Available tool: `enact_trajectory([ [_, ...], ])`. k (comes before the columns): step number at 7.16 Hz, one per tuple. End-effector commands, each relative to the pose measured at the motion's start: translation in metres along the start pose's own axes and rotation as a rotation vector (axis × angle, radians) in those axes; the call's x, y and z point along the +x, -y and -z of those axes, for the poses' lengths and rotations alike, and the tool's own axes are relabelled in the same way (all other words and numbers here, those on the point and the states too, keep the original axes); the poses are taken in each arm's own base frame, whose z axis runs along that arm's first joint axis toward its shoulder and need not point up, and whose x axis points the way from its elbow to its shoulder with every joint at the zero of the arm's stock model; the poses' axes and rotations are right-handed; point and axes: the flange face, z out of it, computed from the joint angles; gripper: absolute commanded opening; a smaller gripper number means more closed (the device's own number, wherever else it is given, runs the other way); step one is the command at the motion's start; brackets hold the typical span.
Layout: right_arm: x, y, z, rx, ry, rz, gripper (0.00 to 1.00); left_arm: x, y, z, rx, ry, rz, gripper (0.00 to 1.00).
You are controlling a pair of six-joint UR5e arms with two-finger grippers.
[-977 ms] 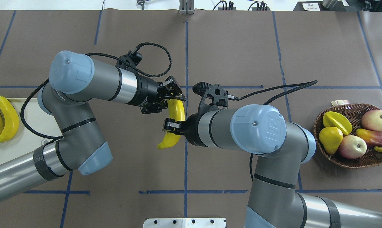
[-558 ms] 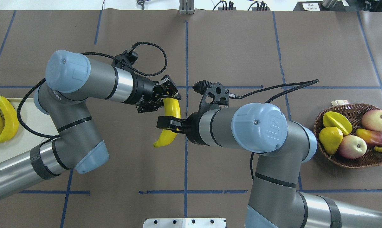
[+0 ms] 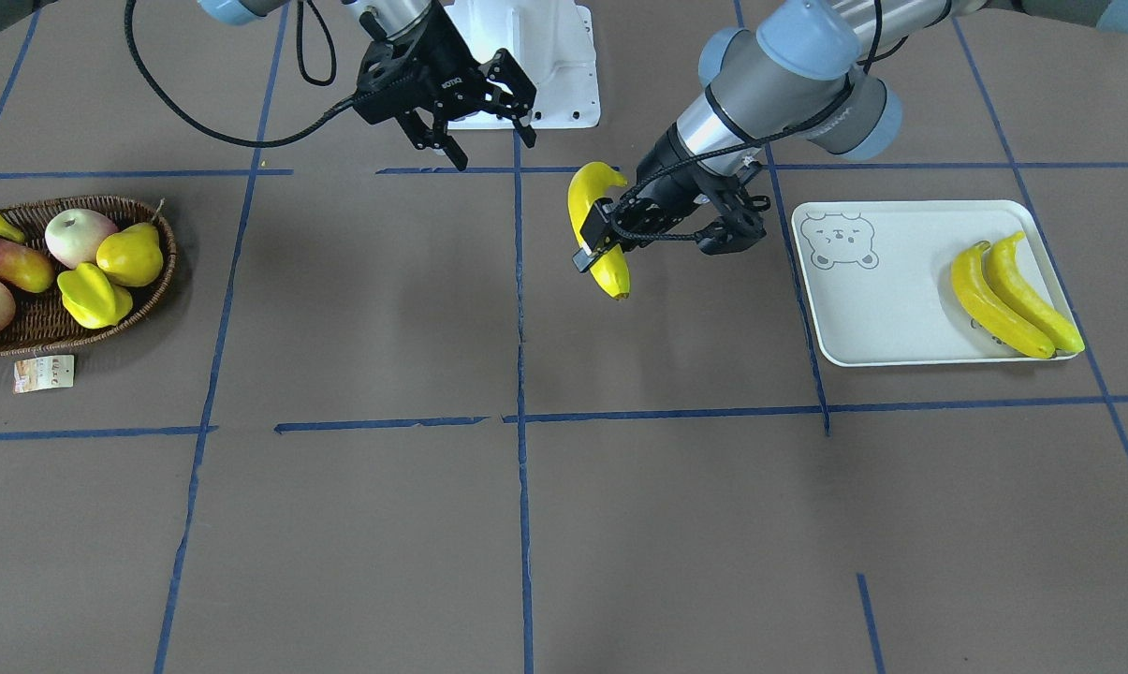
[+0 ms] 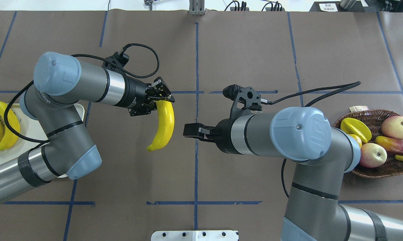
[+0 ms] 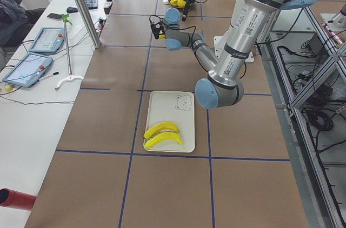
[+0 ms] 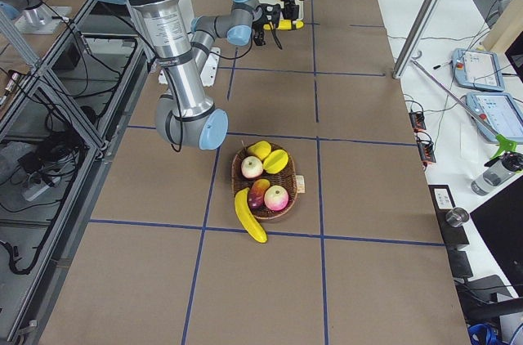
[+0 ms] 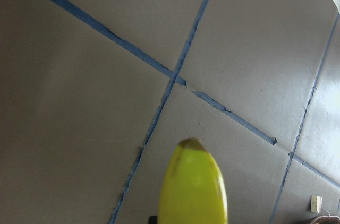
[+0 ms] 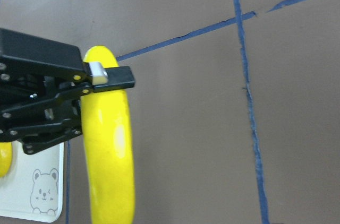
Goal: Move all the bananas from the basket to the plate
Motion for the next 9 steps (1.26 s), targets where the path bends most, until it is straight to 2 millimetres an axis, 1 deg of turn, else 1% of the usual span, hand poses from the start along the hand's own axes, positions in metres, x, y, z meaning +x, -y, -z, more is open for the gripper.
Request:
enact_trajectory([
  [1,0.028,0.029,0.018,-0.007,-0.176,-0.035,1.0,-0.022,0.027,-0.004,0.076,0.152,-0.05,0.0],
  [2,0.035,0.034,0.027,-0.029,-0.236,0.031,1.0,-0.026,0.032,-0.004,0.127,0.217,-0.075,0.0],
  [3,0.053,0.046,0.043,-0.056,-0.327,0.071,1.0,-0.037,0.037,-0.007,0.153,0.345,-0.032,0.0],
  [4,0.064,0.061,0.062,-0.084,-0.396,0.11,1.0,-0.046,0.039,-0.003,0.176,0.466,0.024,0.0],
  [5,0.077,0.076,0.079,-0.122,-0.454,0.151,1.0,-0.069,0.06,0.016,0.22,0.538,0.082,0.0],
  [6,0.096,0.092,0.091,-0.127,-0.49,0.184,1.0,-0.125,0.078,0.043,0.248,0.588,0.124,0.0],
  [7,0.123,0.102,0.099,-0.146,-0.514,0.203,1.0,-0.151,0.107,0.074,0.295,0.582,0.161,0.0],
  [8,0.152,0.109,0.12,-0.167,-0.53,0.241,1.0,-0.186,0.118,0.088,0.307,0.573,0.17,0.0],
  [9,0.174,0.117,0.138,-0.191,-0.527,0.259,1.0,-0.207,0.129,0.104,0.315,0.55,0.152,0.0],
])
